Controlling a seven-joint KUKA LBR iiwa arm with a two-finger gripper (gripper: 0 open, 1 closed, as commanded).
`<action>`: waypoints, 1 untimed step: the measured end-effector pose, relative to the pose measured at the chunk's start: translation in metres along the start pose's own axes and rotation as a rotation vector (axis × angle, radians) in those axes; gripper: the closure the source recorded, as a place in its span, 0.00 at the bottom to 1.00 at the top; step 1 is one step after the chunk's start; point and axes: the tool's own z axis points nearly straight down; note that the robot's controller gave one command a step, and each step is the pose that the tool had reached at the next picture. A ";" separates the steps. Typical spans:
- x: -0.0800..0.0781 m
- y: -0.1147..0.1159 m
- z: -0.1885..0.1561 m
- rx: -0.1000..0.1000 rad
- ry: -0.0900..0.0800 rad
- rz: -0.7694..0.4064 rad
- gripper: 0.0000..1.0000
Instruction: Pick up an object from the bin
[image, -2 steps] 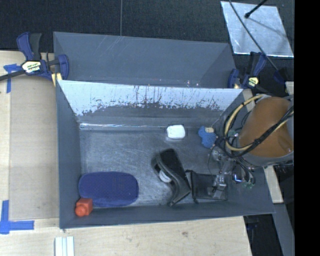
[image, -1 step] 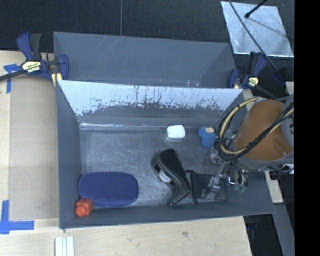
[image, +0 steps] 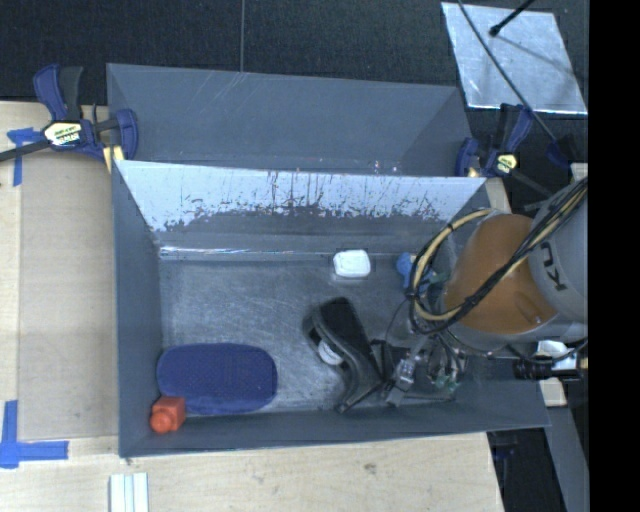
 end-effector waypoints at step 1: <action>0.000 0.000 0.000 0.000 -0.001 -0.003 0.00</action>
Offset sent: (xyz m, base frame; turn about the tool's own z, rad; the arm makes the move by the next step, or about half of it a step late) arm 0.0000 0.0000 0.0000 0.0000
